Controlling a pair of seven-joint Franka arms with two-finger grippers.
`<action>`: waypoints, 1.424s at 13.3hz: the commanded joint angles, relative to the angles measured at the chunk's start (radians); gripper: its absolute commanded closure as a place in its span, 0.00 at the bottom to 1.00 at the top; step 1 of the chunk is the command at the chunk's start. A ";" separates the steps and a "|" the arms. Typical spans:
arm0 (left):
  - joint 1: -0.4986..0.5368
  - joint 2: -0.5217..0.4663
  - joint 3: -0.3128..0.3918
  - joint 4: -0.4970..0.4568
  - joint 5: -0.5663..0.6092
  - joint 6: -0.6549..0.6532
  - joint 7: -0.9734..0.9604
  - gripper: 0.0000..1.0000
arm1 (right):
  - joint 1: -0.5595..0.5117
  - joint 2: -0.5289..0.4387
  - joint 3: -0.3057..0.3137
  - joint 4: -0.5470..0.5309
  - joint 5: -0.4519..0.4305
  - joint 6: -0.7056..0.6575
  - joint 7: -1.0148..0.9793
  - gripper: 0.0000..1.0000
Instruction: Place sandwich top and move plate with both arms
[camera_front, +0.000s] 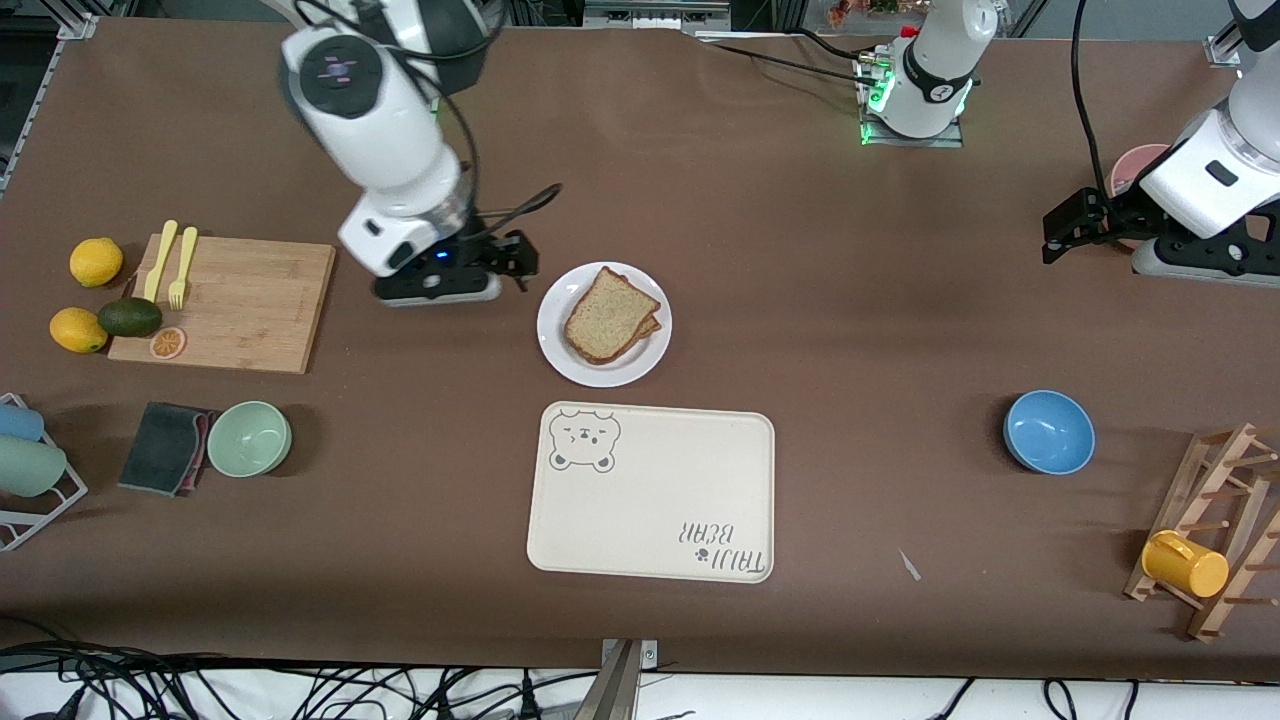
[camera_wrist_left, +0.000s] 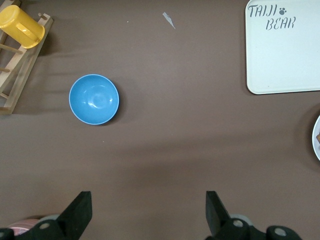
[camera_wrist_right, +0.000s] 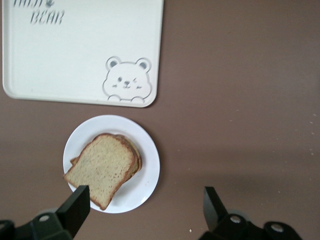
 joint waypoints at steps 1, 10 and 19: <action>0.004 -0.010 -0.002 0.003 -0.028 -0.014 0.000 0.00 | -0.008 -0.055 -0.119 -0.023 0.042 -0.059 -0.057 0.00; 0.004 -0.010 -0.002 0.003 -0.028 -0.014 0.001 0.00 | -0.247 -0.029 -0.228 0.252 -0.041 -0.426 -0.379 0.00; 0.004 -0.010 -0.002 0.003 -0.028 -0.014 0.000 0.00 | -0.312 -0.050 -0.202 0.285 -0.030 -0.459 -0.391 0.00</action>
